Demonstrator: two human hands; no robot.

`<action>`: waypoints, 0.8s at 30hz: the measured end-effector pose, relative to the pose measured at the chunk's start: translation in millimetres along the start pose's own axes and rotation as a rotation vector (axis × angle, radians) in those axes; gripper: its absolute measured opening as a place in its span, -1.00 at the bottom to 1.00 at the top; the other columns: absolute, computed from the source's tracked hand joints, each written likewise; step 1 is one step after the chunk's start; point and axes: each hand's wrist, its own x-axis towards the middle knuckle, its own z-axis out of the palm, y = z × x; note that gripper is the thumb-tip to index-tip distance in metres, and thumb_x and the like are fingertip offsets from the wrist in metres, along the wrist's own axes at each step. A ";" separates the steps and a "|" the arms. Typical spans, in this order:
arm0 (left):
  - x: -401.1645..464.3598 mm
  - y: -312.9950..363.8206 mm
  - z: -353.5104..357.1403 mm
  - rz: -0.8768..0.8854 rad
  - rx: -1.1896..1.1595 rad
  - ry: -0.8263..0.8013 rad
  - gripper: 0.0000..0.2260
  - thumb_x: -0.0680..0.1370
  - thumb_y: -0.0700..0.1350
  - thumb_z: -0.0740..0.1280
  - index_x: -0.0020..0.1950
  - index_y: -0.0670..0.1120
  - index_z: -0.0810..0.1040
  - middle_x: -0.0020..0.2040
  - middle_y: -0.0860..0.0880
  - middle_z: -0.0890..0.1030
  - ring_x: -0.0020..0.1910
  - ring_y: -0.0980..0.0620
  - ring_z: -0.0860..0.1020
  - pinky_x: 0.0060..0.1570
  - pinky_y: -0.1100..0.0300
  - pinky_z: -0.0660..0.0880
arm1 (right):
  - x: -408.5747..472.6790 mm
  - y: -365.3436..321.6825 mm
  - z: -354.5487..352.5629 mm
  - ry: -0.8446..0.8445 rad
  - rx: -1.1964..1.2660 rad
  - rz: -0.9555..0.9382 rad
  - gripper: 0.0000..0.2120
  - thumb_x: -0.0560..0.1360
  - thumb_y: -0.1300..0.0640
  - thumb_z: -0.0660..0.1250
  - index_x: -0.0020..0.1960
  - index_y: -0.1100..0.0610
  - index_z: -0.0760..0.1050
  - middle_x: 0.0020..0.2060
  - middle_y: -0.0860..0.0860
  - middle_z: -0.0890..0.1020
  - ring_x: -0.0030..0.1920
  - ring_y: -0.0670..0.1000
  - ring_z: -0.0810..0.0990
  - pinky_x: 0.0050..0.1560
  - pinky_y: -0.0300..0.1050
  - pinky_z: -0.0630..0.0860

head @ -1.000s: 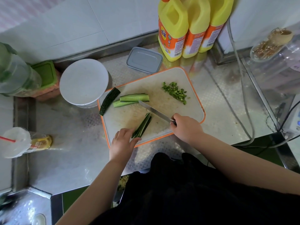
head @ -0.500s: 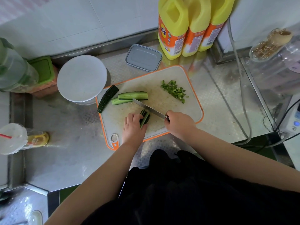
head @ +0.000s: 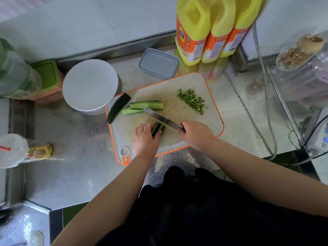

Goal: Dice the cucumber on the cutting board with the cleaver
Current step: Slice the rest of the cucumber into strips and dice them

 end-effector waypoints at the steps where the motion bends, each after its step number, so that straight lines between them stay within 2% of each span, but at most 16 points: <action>1: 0.9 0.0 0.1 0.034 0.002 0.014 -0.77 0.56 -0.03 0.35 0.13 -0.15 0.53 0.09 -0.05 0.50 0.13 -0.05 0.40 0.08 0.19 0.32 | -0.1 -1.5 -0.5 0.014 0.001 -0.005 -0.78 0.60 0.02 0.12 -0.14 0.13 0.35 -0.37 0.02 0.45 -0.32 0.12 0.47 -0.37 -0.11 0.33; 7: 8.2 -4.1 7.7 0.193 -0.007 0.024 -0.91 0.50 -0.20 0.42 -0.08 -0.23 0.62 -0.06 -0.12 0.56 -0.01 -0.16 0.49 -0.08 0.04 0.46 | -7.4 -13.1 -1.0 0.001 -0.081 -0.073 -0.75 0.64 0.02 0.07 -0.16 0.12 0.28 -0.41 -0.02 0.34 -0.33 0.10 0.39 -0.45 -0.12 0.17; 11: 10.2 -11.5 11.1 0.248 -0.020 0.057 -0.94 0.46 -0.25 0.46 -0.14 -0.23 0.63 -0.13 -0.12 0.57 -0.10 -0.15 0.51 -0.17 0.17 0.37 | -9.3 -15.5 1.8 -0.045 -0.126 -0.040 -0.81 0.64 0.08 0.08 -0.06 0.14 0.38 -0.33 0.01 0.39 -0.26 0.12 0.42 -0.28 -0.09 0.32; 13: 9.8 -12.9 12.1 0.251 -0.026 0.073 -0.94 0.45 -0.25 0.47 -0.14 -0.22 0.63 -0.14 -0.11 0.58 -0.12 -0.13 0.51 -0.16 0.21 0.33 | -4.6 -16.0 5.5 -0.065 -0.137 -0.007 -0.86 0.62 0.16 0.12 -0.01 0.16 0.43 -0.35 -0.01 0.37 -0.26 0.11 0.44 -0.28 -0.09 0.33; 15: 10.7 -14.4 14.5 0.258 -0.034 0.079 -0.94 0.44 -0.25 0.47 -0.14 -0.22 0.64 -0.14 -0.11 0.58 -0.14 -0.14 0.51 -0.16 0.22 0.34 | -0.5 -17.7 8.9 -0.103 -0.141 0.024 -0.90 0.60 0.21 0.15 -0.05 0.15 0.43 -0.37 -0.01 0.38 -0.26 0.09 0.45 -0.30 -0.10 0.33; 19: 11.1 -16.9 16.8 0.284 -0.040 0.081 -0.87 0.48 -0.15 0.38 -0.13 -0.22 0.64 -0.13 -0.11 0.59 -0.14 -0.15 0.52 -0.17 0.12 0.47 | 6.9 -19.4 9.0 -0.152 -0.103 0.021 -0.85 0.62 0.17 0.14 -0.05 0.18 0.45 -0.30 0.04 0.43 -0.17 0.15 0.53 -0.25 -0.08 0.35; 22: 9.3 -16.8 16.8 0.301 -0.051 0.103 -0.74 0.51 -0.04 0.27 -0.12 -0.20 0.65 -0.11 -0.11 0.60 -0.13 -0.18 0.53 -0.19 0.05 0.53 | 15.8 -18.2 -2.1 -0.218 -0.051 0.049 -0.73 0.64 0.00 0.11 0.04 0.19 0.46 -0.20 0.07 0.45 -0.14 0.12 0.46 -0.15 -0.06 0.38; 24: 8.3 -15.9 16.4 0.309 -0.044 0.108 -0.71 0.52 -0.02 0.24 -0.12 -0.20 0.65 -0.11 -0.11 0.60 -0.13 -0.18 0.54 -0.22 0.03 0.54 | 16.3 -16.8 -5.9 -0.218 -0.063 0.039 -0.71 0.64 -0.02 0.10 0.04 0.18 0.45 -0.20 0.07 0.46 -0.15 0.12 0.46 -0.16 -0.06 0.38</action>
